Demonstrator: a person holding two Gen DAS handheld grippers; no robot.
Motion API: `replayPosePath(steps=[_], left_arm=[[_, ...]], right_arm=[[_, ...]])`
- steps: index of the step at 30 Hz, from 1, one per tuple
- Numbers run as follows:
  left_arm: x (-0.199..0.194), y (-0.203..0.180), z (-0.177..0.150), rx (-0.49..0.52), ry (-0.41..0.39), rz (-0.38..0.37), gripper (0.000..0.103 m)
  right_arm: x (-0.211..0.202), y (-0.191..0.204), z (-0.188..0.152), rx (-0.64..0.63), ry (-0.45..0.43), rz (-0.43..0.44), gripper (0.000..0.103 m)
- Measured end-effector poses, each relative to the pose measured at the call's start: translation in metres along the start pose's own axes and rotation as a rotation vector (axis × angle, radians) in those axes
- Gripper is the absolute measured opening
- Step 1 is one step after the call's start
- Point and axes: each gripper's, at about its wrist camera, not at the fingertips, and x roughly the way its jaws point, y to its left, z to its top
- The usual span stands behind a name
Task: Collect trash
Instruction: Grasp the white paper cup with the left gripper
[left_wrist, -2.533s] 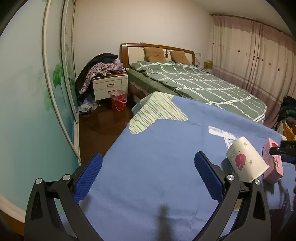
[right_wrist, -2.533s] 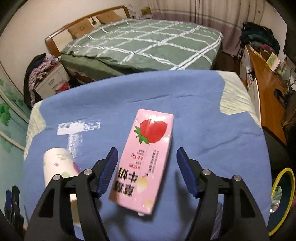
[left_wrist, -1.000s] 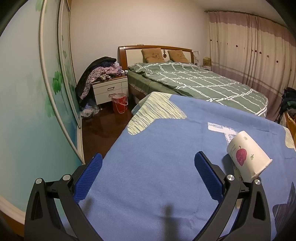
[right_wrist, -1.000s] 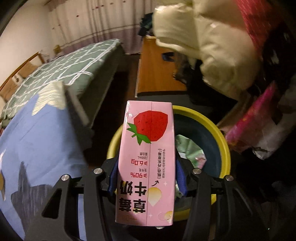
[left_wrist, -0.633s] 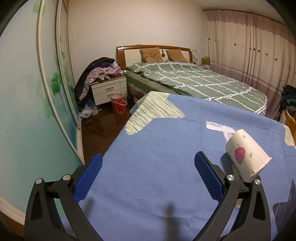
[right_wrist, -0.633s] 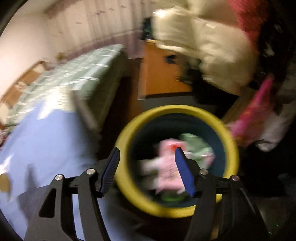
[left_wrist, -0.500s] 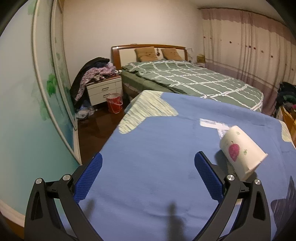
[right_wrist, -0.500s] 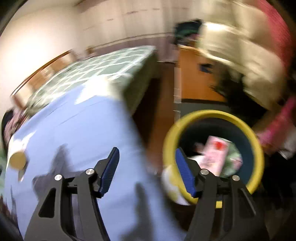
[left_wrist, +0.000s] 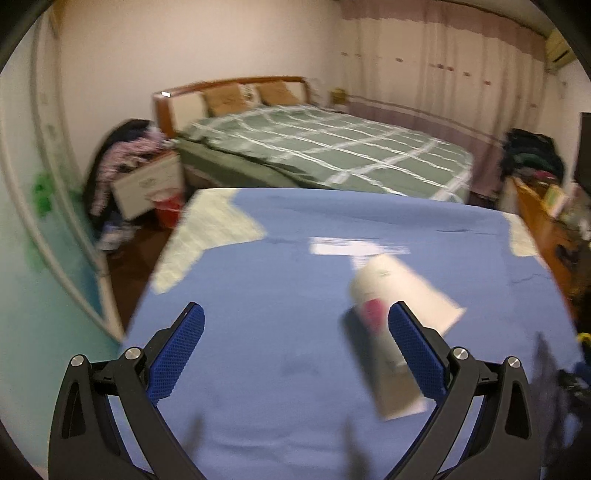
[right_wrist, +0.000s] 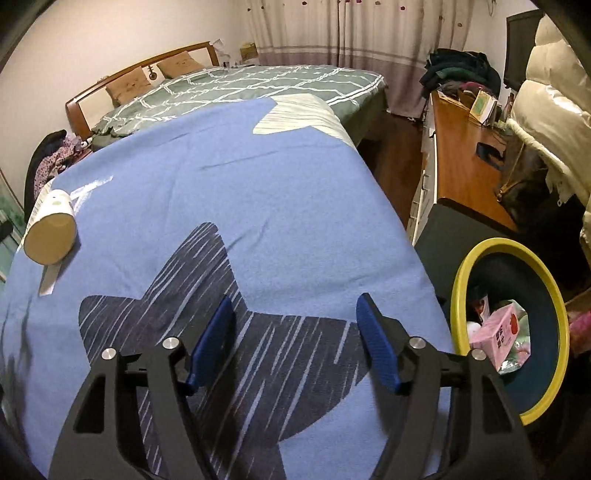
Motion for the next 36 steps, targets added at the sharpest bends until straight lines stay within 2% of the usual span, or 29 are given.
replayPosePath(steps=[1, 5, 9, 14, 22, 27, 29, 30, 31, 36], left_arm=[[0.001, -0.003, 0.004, 0.008, 0.004, -0.044, 0.098], [0.006, -0.022, 0.013, 0.070, 0.017, -0.139, 0.098], [0.017, -0.044, 0.016, 0.120, 0.037, -0.171, 0.098], [0.031, -0.062, 0.016, 0.129, 0.083, -0.179, 0.098], [0.068, -0.065, 0.022, 0.032, 0.233, -0.134, 0.098], [0.086, -0.068, 0.024, 0.019, 0.298, -0.121, 0.098], [0.092, -0.070, 0.025, 0.027, 0.319, -0.125, 0.093], [0.094, -0.072, 0.025, 0.034, 0.331, -0.126, 0.084], [0.096, -0.073, 0.025, 0.039, 0.341, -0.126, 0.083], [0.088, -0.083, 0.026, 0.096, 0.322, -0.145, 0.068]], right_arm=[[-0.001, 0.002, -0.002, -0.001, 0.001, 0.002, 0.069], [-0.001, 0.004, -0.001, -0.010, 0.005, 0.003, 0.072], [0.000, 0.005, -0.001, -0.012, 0.007, 0.003, 0.073], [0.000, 0.007, -0.001, -0.022, 0.011, -0.003, 0.074], [0.001, 0.009, -0.002, -0.024, 0.012, -0.004, 0.076], [0.001, 0.009, -0.002, -0.026, 0.013, -0.003, 0.077], [0.001, 0.010, -0.002, -0.026, 0.014, 0.000, 0.078], [0.001, 0.010, -0.003, -0.028, 0.014, 0.002, 0.078], [0.002, 0.010, -0.003, -0.028, 0.015, 0.004, 0.078], [0.001, 0.008, -0.002, -0.023, 0.012, 0.014, 0.079]])
